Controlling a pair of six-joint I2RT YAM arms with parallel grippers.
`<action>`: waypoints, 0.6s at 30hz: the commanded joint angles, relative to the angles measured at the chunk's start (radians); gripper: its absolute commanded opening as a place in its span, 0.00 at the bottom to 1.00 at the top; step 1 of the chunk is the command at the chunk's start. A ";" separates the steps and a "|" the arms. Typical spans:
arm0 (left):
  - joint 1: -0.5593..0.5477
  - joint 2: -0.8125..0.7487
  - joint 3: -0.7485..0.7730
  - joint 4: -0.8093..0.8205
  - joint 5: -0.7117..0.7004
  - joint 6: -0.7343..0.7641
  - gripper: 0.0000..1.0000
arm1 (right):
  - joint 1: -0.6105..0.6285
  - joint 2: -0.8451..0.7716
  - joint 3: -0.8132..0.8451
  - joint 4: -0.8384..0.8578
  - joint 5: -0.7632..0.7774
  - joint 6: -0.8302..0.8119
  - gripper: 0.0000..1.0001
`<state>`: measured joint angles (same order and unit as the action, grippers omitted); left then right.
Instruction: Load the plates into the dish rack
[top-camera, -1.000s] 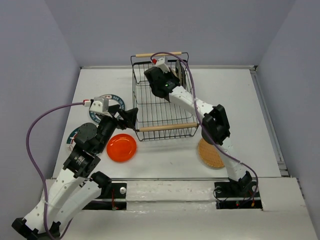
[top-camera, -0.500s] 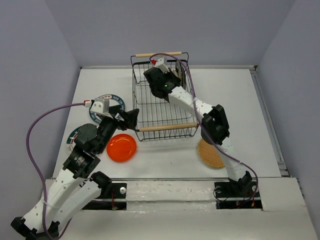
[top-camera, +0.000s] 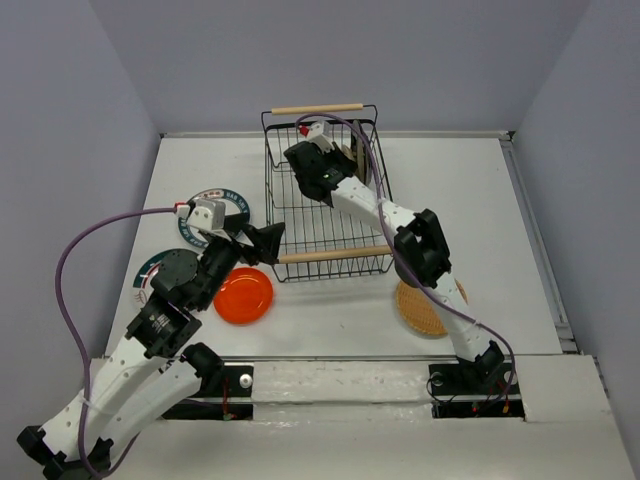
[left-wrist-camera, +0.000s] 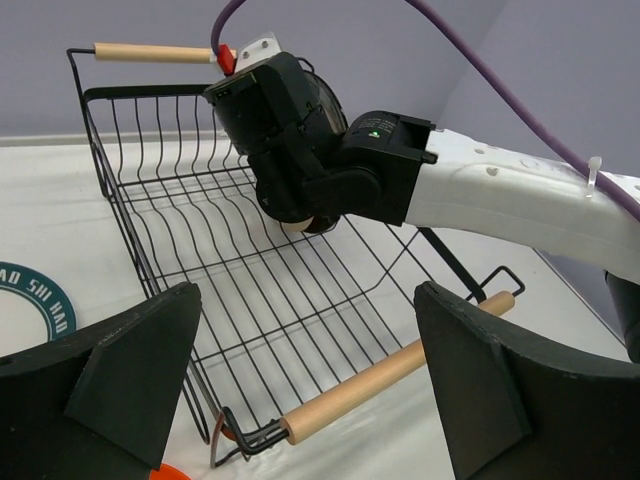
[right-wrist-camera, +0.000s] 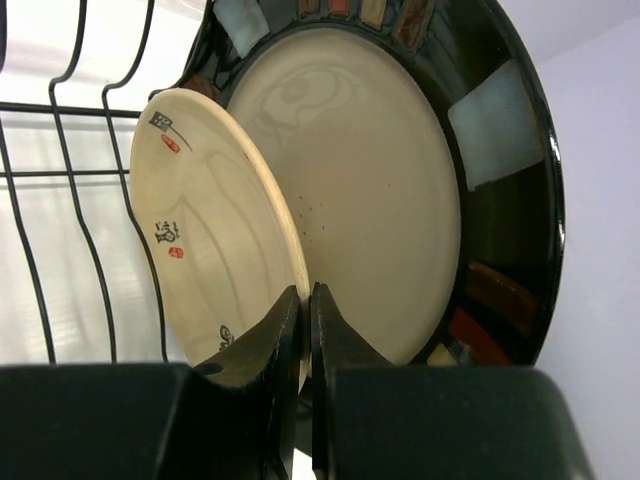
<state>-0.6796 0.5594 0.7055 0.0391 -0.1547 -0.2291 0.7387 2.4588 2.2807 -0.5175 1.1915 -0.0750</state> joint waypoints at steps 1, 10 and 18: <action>-0.006 -0.018 0.023 0.035 -0.028 0.022 0.99 | -0.018 -0.030 0.005 0.027 -0.039 0.072 0.09; -0.006 0.003 0.023 0.041 -0.023 0.014 0.99 | -0.018 -0.176 -0.033 0.027 -0.164 0.164 0.67; -0.005 0.045 0.025 0.045 -0.006 -0.001 0.99 | -0.018 -0.397 -0.130 0.040 -0.449 0.198 0.73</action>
<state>-0.6796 0.5770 0.7055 0.0399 -0.1654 -0.2264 0.7227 2.2208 2.1872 -0.5308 0.8974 0.0792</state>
